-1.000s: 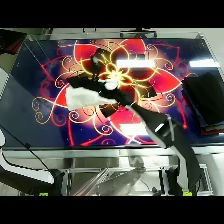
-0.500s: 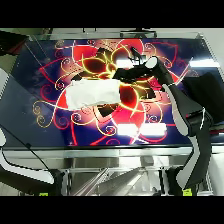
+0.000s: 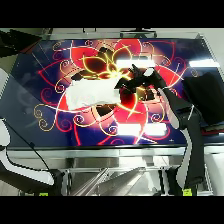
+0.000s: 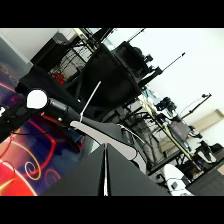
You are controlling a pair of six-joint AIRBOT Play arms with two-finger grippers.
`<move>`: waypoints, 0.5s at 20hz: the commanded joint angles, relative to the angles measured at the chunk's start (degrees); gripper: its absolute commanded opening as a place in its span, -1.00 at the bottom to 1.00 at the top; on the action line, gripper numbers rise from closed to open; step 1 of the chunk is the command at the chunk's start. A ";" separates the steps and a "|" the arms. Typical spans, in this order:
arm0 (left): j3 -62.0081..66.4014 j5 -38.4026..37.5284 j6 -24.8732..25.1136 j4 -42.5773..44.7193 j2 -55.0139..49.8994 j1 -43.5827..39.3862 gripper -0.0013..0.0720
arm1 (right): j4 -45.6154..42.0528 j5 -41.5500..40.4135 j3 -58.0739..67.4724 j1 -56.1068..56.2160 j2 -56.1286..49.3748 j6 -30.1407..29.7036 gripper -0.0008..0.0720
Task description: Fold the shirts.
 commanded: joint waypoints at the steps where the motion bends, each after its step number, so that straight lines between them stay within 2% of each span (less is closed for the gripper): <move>1: -0.02 0.00 0.63 0.00 -0.09 -0.55 -0.94 | 4.39 -1.84 -0.04 2.54 -2.12 -2.43 0.78; 2: -0.02 -0.04 0.61 0.02 -0.09 -0.55 -0.94 | 5.66 -2.67 -0.04 3.39 -2.38 -2.82 0.77; 3: -0.02 -0.04 0.61 0.02 -0.09 -0.55 -0.94 | 7.19 -3.56 -0.04 4.11 -2.45 -4.11 0.68; 4: -0.02 -0.17 0.61 0.02 -0.09 -0.55 -0.94 | 9.44 -4.15 -0.02 4.57 -2.43 -5.49 -0.07; 5: -0.02 -0.48 0.59 0.02 -0.09 -0.55 -0.94 | 13.00 -4.22 0.09 4.70 -2.38 -7.32 -0.74; 6: -0.02 -0.74 0.59 0.02 -0.09 -0.55 -0.94 | 16.59 -4.17 0.09 4.66 -1.97 -9.33 -0.77; 7: -0.02 -1.25 0.59 0.00 -0.09 -0.55 -0.94 | 18.71 -3.93 0.07 4.50 -0.83 -10.64 -0.92; 10: -0.02 -2.49 0.55 -0.02 -0.09 -0.55 -0.94 | 15.93 -3.13 0.07 2.97 6.56 -9.94 -0.93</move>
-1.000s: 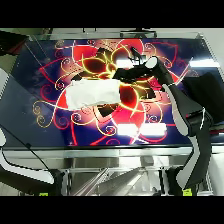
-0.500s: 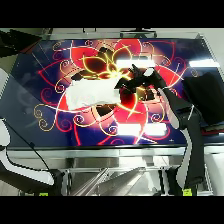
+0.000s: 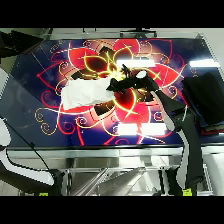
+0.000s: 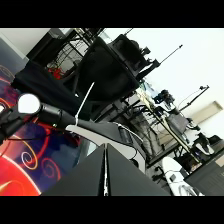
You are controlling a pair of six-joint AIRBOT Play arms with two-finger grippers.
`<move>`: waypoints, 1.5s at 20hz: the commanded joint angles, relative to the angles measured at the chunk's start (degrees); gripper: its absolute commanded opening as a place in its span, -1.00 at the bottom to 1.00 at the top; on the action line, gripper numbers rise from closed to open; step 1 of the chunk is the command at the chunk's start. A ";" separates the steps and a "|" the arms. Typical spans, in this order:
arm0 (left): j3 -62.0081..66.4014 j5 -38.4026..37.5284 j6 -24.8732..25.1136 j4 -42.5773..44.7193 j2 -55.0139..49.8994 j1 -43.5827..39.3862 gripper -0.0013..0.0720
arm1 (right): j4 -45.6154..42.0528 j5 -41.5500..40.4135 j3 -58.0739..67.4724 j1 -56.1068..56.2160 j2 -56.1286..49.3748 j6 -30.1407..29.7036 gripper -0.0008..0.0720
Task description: Fold the shirts.
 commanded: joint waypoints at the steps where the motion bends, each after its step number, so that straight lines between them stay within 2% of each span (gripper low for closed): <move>1: -0.02 -1.51 0.04 -0.02 -0.02 -0.04 -0.95 | 0.68 1.57 0.11 -2.05 8.09 0.48 -0.93; 6: -0.96 -3.78 0.07 -0.26 0.28 -0.66 -0.95 | -1.07 17.40 -0.07 -12.50 24.83 3.89 -0.93; 8: -6.19 -3.82 1.09 -0.17 2.03 -1.62 -0.94 | -9.75 21.05 -0.09 -17.14 31.34 7.82 -0.93; 10: -13.79 -4.13 3.43 -0.15 4.42 -2.86 -0.94 | -25.16 25.20 -0.42 -21.90 37.77 14.34 -0.93; 12: -21.90 -4.02 4.90 -0.17 6.67 -4.15 -0.95 | -37.97 29.90 -0.42 -27.17 43.85 16.76 -0.93; 15: -31.85 -3.98 5.66 -0.17 8.90 -6.29 -0.94 | -40.81 31.41 -0.42 -37.42 51.06 15.37 -0.93; 19: -40.54 -3.21 7.21 -0.17 9.35 -10.08 -0.94 | -40.76 27.96 -0.42 -48.61 52.54 13.44 -0.93; 21: -44.02 -1.66 8.28 -0.22 9.35 -12.31 -0.94 | -39.93 19.71 -0.42 -50.60 49.81 11.50 -0.93; 24: -47.17 0.66 10.16 -0.28 9.33 -14.34 -0.94 | -27.98 2.29 0.48 -52.19 44.30 0.83 -0.93; 26: -48.13 2.25 10.16 -0.37 9.33 -14.40 -0.94 | -19.19 -5.60 4.22 -54.16 40.96 -1.68 -0.93; 28: -48.81 3.76 10.40 -0.61 9.33 -14.32 -0.94 | -16.79 -6.93 8.68 -56.59 37.88 -2.99 -0.93; 30: -49.20 4.94 10.82 -0.52 9.31 -14.34 -0.95 | -17.20 -1.81 8.59 -59.01 35.76 -2.89 -0.93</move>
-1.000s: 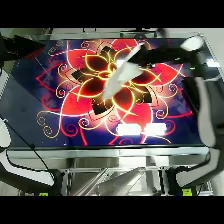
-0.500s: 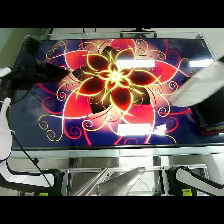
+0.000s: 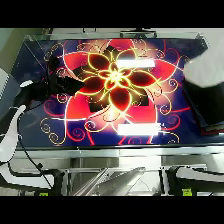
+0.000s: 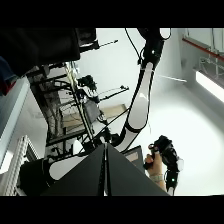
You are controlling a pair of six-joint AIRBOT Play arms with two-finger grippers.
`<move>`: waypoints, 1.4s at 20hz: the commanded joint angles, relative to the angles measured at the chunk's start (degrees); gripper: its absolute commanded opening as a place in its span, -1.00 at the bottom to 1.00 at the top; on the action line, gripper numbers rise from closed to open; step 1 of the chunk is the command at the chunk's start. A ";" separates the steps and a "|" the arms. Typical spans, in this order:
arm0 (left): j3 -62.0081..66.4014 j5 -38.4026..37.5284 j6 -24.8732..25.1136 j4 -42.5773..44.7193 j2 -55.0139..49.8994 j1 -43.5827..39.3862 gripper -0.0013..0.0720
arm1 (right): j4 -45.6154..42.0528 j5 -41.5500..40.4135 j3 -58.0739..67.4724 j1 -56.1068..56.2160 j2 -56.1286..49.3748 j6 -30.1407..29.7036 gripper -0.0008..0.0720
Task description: Fold the shirts.
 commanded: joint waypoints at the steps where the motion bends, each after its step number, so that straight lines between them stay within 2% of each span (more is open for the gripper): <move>1: -1.07 2.99 1.11 -0.15 0.04 -0.31 -0.94 | 4.13 3.54 0.76 -4.31 -4.55 -2.60 -0.93; 4: -1.07 3.96 2.40 -0.13 0.04 -0.61 -0.94 | 3.93 15.98 -10.47 -8.11 -5.18 -2.12 -0.93; 7: -1.07 3.28 2.64 -0.11 0.02 -0.68 -0.94 | 1.88 22.14 -25.27 -14.75 0.26 0.44 -0.93; 11: -1.07 2.93 4.22 -0.09 0.02 -0.66 -0.94 | -9.86 30.32 -37.33 -22.36 5.68 3.50 -0.92; 13: -1.07 2.86 4.59 -0.11 0.02 -0.66 -0.94 | -12.61 30.05 -41.05 -24.04 5.92 3.41 -0.92; 18: -1.07 1.46 4.57 -0.07 0.02 -0.72 -0.94 | -12.57 24.41 -45.13 -24.79 4.68 0.35 -0.89; 19: -1.07 1.36 4.57 -0.09 0.04 -0.72 -0.94 | -12.59 24.90 -45.13 -24.79 4.61 0.37 -0.45; 20: -1.07 1.38 4.57 -0.09 0.02 -0.72 -0.94 | -12.59 25.27 -45.13 -24.79 4.74 0.44 0.44; 21: -1.07 1.40 4.55 -0.09 0.02 -0.72 -0.94 | -12.59 26.14 -45.11 -24.79 5.01 0.44 0.83; 25: -1.05 1.25 3.15 -0.98 0.04 -0.39 -0.94 | -12.61 32.81 -44.13 -24.79 7.69 5.53 0.82; 26: -0.85 0.35 2.95 -2.54 0.04 0.04 -0.95 | -12.59 35.67 -43.52 -24.79 9.14 6.93 0.51; 27: 0.17 -1.05 2.71 -2.86 0.04 0.76 -0.95 | -12.57 37.94 -43.12 -24.79 10.73 7.50 0.07; 28: 1.95 -2.67 2.29 -2.80 0.04 1.70 -0.95 | -12.41 39.19 -42.95 -24.76 12.83 8.81 -0.04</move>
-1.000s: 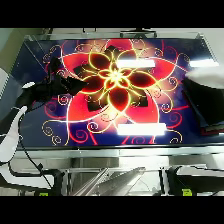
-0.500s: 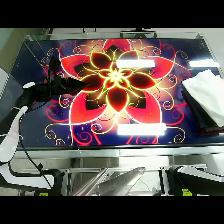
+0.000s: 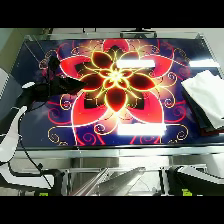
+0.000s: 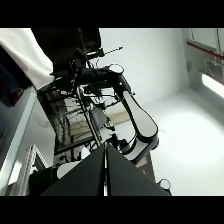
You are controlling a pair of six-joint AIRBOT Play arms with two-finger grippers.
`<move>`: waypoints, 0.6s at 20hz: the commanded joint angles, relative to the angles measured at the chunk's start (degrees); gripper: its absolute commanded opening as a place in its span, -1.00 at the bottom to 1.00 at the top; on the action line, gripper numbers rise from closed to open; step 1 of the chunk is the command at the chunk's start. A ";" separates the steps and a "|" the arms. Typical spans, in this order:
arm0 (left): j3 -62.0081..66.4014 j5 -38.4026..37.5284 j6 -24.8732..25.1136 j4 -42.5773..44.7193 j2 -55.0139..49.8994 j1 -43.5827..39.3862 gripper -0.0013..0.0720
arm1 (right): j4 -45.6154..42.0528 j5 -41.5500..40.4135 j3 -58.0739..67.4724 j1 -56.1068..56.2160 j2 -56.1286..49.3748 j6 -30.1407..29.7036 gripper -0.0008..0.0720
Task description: Fold the shirts.
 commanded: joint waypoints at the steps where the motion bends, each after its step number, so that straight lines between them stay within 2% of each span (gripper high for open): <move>1: 4.59 -4.76 -2.03 -1.31 0.09 2.56 -0.95 | 1.33 6.25 0.79 0.04 5.79 4.22 -0.04; 2: 7.02 -5.90 -2.86 -1.22 0.68 3.80 -0.95 | 3.96 6.05 0.79 0.52 8.00 4.22 -0.05; 3: 8.74 -5.97 -3.06 -0.98 1.90 4.94 -0.95 | 6.86 5.29 0.79 1.46 9.92 3.82 -0.18; 4: 10.08 -5.55 -3.04 0.28 3.45 5.92 -0.95 | 10.32 3.89 0.74 3.23 12.07 2.23 -0.84; 5: 10.71 -4.48 -2.99 2.54 5.55 6.88 -0.95 | 12.66 1.25 0.74 5.75 14.16 1.64 -0.92; 9: 2.40 0.87 -3.08 11.34 16.96 8.04 -0.95 | 13.75 -12.63 -2.36 22.47 24.52 0.17 -0.92; 12: -11.52 2.25 -3.13 15.96 27.67 6.84 -0.95 | 13.70 -14.29 -11.89 38.49 33.86 -1.03 -0.92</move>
